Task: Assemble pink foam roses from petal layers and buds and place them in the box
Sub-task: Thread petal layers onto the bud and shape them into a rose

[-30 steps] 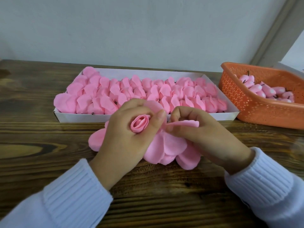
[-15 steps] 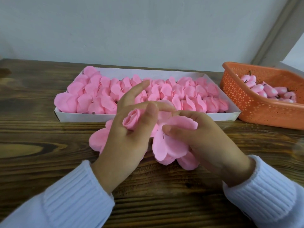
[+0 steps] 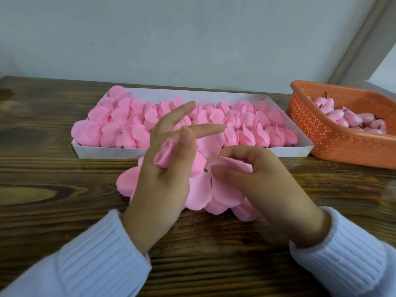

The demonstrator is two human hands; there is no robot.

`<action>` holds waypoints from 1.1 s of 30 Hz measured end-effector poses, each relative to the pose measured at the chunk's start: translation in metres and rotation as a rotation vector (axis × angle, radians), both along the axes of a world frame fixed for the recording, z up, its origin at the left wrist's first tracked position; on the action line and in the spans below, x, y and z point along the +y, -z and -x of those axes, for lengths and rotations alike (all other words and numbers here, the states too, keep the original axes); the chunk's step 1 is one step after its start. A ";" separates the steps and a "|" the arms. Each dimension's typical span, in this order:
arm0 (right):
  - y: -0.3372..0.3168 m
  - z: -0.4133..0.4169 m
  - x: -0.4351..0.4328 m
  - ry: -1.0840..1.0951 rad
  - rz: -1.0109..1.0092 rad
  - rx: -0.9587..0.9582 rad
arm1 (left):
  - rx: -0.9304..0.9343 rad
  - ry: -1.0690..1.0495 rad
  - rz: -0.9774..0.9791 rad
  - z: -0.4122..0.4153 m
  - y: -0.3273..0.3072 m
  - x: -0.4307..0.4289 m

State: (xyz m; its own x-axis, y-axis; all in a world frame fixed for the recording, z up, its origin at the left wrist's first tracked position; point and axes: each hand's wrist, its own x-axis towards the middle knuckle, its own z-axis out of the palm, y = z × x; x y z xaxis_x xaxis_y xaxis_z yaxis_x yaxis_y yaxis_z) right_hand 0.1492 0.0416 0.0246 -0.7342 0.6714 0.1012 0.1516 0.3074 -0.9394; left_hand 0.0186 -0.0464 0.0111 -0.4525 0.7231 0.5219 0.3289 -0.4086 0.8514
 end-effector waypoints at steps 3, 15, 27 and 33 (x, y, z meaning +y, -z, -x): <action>0.002 0.000 -0.001 -0.021 0.067 0.054 | -0.016 -0.001 0.065 0.001 0.003 0.001; 0.015 0.002 0.004 -0.035 0.222 0.116 | 0.199 -0.081 0.054 0.000 0.004 0.002; 0.006 0.003 -0.003 -0.183 0.007 0.095 | 0.047 0.155 0.031 -0.001 0.007 0.006; 0.009 0.006 -0.005 -0.088 -0.401 0.088 | -0.018 0.110 0.044 -0.003 0.011 0.006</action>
State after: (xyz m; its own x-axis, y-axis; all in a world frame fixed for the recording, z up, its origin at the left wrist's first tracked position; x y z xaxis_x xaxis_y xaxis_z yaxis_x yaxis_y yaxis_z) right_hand 0.1427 0.0361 0.0161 -0.7637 0.5010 0.4071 0.0327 0.6598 -0.7507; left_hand 0.0213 -0.0401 -0.0003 -0.3784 0.7910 0.4808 0.2686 -0.4033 0.8748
